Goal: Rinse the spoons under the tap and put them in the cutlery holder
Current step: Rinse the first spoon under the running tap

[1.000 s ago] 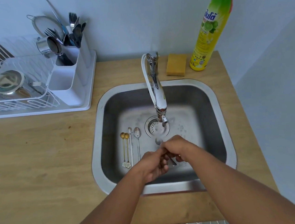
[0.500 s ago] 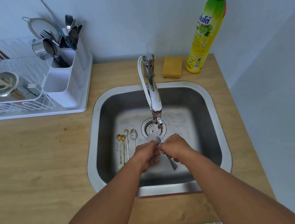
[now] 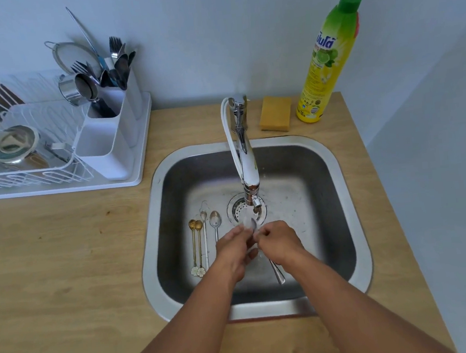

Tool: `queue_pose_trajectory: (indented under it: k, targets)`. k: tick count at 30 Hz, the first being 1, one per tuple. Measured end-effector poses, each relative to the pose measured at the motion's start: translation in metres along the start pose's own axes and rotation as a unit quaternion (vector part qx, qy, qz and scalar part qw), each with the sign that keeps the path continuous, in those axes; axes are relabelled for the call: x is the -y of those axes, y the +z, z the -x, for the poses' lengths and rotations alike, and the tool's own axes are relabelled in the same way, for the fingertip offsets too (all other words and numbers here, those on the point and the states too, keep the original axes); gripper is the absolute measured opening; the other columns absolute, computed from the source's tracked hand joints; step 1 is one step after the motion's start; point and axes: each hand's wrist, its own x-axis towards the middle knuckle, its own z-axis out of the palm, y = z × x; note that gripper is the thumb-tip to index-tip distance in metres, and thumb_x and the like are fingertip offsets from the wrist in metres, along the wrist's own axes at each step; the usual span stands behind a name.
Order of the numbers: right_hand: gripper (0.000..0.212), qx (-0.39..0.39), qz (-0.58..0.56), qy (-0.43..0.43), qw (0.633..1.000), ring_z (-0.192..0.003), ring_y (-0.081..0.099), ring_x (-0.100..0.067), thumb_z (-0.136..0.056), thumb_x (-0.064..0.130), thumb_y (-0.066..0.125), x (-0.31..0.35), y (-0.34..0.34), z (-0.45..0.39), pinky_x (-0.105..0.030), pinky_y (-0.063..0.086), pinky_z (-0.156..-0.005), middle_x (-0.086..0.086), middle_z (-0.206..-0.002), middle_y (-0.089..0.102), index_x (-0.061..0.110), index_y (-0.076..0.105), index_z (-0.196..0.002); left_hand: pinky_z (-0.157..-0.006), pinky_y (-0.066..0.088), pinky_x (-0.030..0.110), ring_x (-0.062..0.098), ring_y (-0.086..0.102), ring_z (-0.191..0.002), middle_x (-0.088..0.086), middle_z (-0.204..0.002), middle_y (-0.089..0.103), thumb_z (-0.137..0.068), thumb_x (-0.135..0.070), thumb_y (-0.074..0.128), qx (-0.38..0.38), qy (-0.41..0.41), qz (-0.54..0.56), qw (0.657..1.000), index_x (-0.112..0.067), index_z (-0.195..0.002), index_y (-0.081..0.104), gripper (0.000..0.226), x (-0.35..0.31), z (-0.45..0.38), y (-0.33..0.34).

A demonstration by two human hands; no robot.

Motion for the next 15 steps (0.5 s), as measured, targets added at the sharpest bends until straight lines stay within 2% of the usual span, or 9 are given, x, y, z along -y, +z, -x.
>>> queue_pose_trajectory:
  k: [4, 6, 8, 10, 12, 15]
  targets:
    - [0.021, 0.013, 0.003, -0.015, 1.000, -0.082, 0.071, -0.020, -0.095, 0.032, 0.061, -0.006, 0.007, 0.004, -0.038, 0.057, -0.081, 0.002, -0.083, 0.076, 0.022, 0.073, -0.081, -0.066, 0.061, 0.033, 0.019, 0.077, -0.079, 0.008, -0.091, 0.082, -0.083, -0.020, 0.087, 0.006, 0.007, -0.017, 1.000, -0.014, -0.106, 0.074, 0.027, 0.001, 0.000, -0.003]
    - [0.023, 0.015, -0.003, -0.025, 1.000, -0.083, 0.071, -0.018, -0.095, 0.035, 0.061, -0.009, 0.011, 0.008, -0.037, 0.057, -0.081, 0.005, -0.083, 0.076, 0.024, 0.073, -0.079, -0.069, 0.064, 0.037, 0.019, 0.074, -0.075, 0.008, -0.088, 0.082, -0.083, -0.025, 0.088, -0.021, 0.017, -0.028, 0.999, -0.014, -0.094, 0.074, 0.022, 0.000, -0.003, -0.001]
    - [0.024, 0.009, -0.010, -0.026, 1.000, -0.081, 0.070, -0.016, -0.095, 0.036, 0.061, -0.011, 0.012, 0.009, -0.035, 0.056, -0.078, 0.007, -0.081, 0.075, 0.026, 0.073, -0.077, -0.078, 0.064, 0.042, 0.018, 0.071, -0.069, 0.005, -0.082, 0.080, -0.085, -0.035, 0.086, -0.046, 0.029, -0.035, 0.998, -0.015, -0.082, 0.074, 0.024, -0.003, -0.004, 0.003]
    - [0.024, 0.000, -0.015, -0.026, 1.000, -0.079, 0.070, -0.016, -0.095, 0.035, 0.061, -0.012, 0.011, 0.008, -0.035, 0.055, -0.076, 0.007, -0.080, 0.075, 0.026, 0.073, -0.077, -0.074, 0.063, 0.040, 0.015, 0.069, -0.063, -0.001, -0.071, 0.078, -0.089, -0.045, 0.079, -0.060, 0.043, -0.046, 0.996, -0.017, -0.079, 0.074, 0.030, -0.007, -0.003, 0.007]
    - [0.025, -0.004, -0.021, -0.030, 0.999, -0.078, 0.069, -0.017, -0.096, 0.033, 0.061, -0.013, 0.009, 0.006, -0.036, 0.055, -0.076, 0.006, -0.079, 0.074, 0.025, 0.073, -0.076, -0.064, 0.059, 0.033, 0.011, 0.066, -0.054, -0.006, -0.058, 0.074, -0.095, -0.047, 0.070, -0.060, 0.052, -0.049, 0.996, -0.018, -0.082, 0.074, 0.032, -0.009, 0.000, 0.008]
    - [0.024, 0.000, -0.034, -0.039, 0.999, -0.080, 0.069, -0.017, -0.097, 0.030, 0.062, -0.013, 0.005, 0.002, -0.033, 0.054, -0.077, 0.007, -0.079, 0.073, 0.025, 0.073, -0.078, -0.067, 0.060, 0.033, 0.013, 0.072, -0.062, -0.003, -0.064, 0.077, -0.103, -0.035, 0.062, -0.039, 0.049, -0.033, 0.998, -0.014, -0.098, 0.074, 0.025, -0.007, 0.002, 0.002]
